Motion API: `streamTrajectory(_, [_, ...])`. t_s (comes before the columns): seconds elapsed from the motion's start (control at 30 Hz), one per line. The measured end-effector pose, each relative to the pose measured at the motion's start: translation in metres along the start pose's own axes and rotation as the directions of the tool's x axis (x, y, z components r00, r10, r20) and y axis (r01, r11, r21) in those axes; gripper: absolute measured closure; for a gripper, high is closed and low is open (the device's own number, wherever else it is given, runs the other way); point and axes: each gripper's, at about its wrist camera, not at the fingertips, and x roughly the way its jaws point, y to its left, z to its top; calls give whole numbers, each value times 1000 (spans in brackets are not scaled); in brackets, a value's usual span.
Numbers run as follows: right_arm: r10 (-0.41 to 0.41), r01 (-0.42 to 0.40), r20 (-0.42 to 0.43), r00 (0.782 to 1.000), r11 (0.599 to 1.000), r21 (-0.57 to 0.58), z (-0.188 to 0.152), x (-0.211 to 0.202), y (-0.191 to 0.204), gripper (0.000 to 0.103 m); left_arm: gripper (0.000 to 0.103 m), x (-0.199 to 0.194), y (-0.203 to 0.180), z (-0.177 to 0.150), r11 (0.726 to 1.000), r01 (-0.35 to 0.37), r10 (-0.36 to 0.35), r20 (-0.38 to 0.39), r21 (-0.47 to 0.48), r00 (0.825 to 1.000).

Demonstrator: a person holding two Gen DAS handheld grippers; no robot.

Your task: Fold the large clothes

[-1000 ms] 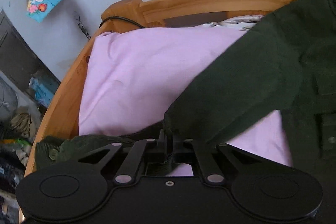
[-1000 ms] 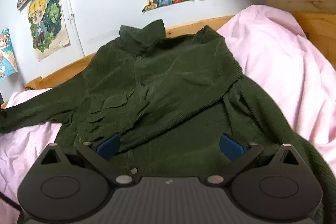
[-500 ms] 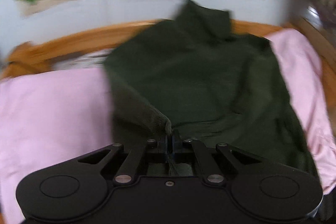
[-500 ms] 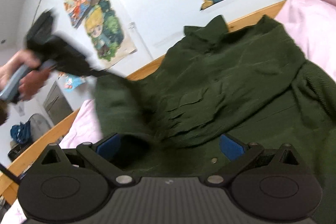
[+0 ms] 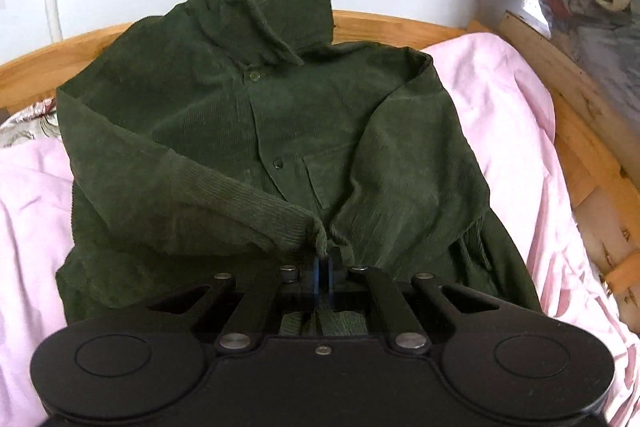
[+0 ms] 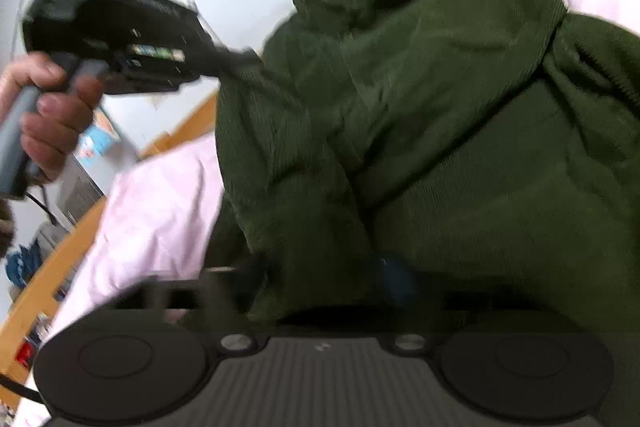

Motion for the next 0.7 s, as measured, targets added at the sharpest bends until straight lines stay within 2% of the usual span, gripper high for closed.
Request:
streamTrajectory(0.03, [-6,6,0,1000,1000,8,-1,1,-1,88,98,1,3,0,1000,3,-3,1,-14,1000])
streamTrajectory(0.1, [12,-13,14,1000,999,45,0,-3,-6,92,95,2,10,-2,1000,2,-2,-3,-31,1000])
streamTrajectory(0.2, [-2,-4,82,997,998,70,13,-22,-12,94,80,-5,19,-3,999,-22,24,38,-41,999])
streamTrajectory(0.27, [-26,12,145,989,995,96,26,-40,-19,94,64,-15,30,-4,997,-29,35,81,-66,996])
streamTrajectory(0.37, [-72,44,199,977,989,142,42,-60,-36,94,47,-29,49,-7,993,-60,72,117,-103,991])
streamTrajectory(0.4, [-95,63,207,974,986,157,45,-63,-42,87,45,-33,56,-10,991,-80,94,127,-109,988])
streamTrajectory(0.47, [-181,146,219,959,975,167,50,-70,-51,63,41,-39,71,-19,984,-138,153,141,-112,978])
streamTrajectory(0.5, [-224,192,226,948,969,154,50,-72,-52,38,40,-39,78,-23,978,-177,191,139,-108,972])
streamTrajectory(0.53, [-253,227,240,937,965,131,51,-74,-51,26,37,-37,85,-28,971,-218,230,134,-102,964])
streamTrajectory(0.6, [-261,251,270,927,965,70,50,-75,-43,19,31,-33,101,-38,955,-280,290,126,-97,949])
streamTrajectory(0.7, [-236,260,296,926,965,-44,47,-72,-24,5,25,-21,124,-48,934,-339,351,110,-109,930])
